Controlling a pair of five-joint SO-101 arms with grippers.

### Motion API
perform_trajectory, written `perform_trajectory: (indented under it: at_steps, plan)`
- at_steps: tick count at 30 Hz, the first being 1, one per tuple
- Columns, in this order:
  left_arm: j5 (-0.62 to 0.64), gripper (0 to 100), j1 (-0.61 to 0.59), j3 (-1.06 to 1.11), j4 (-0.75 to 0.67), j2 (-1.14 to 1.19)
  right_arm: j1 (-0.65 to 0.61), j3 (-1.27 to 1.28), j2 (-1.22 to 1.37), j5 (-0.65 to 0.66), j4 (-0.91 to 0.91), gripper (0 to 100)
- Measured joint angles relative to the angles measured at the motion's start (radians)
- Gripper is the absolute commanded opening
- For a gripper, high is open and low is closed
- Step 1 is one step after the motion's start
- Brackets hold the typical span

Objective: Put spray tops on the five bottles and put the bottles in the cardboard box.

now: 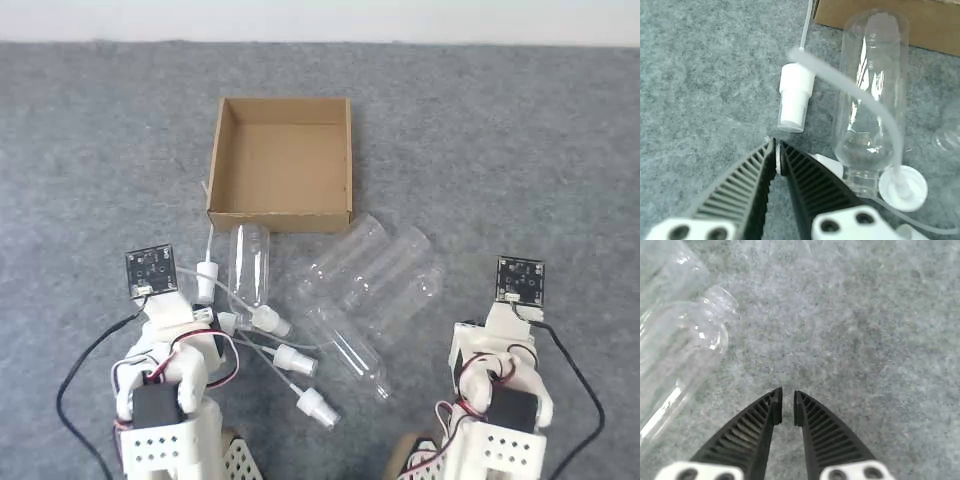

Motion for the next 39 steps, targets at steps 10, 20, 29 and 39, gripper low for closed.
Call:
perform_trajectory:
  at_steps: [10, 20, 29, 39]
  plan:
    - [0.000, 1, 0.000, 0.000, 0.000, 0.000, 0.011, -0.003, 0.000, 0.000, 0.000, 0.9]
    - [0.000, 1, 0.000, 0.000, 0.000, 0.000, 0.041, -0.138, 0.000, 0.023, -0.091, 0.9]
    - [0.000, 1, 0.000, 0.000, 0.000, 0.000, 0.020, -0.272, 0.000, 0.241, -0.147, 1.3]
    - [0.000, 1, 0.000, 0.000, 0.000, 0.000, -0.133, -0.523, -0.017, 0.293, 0.008, 1.3]
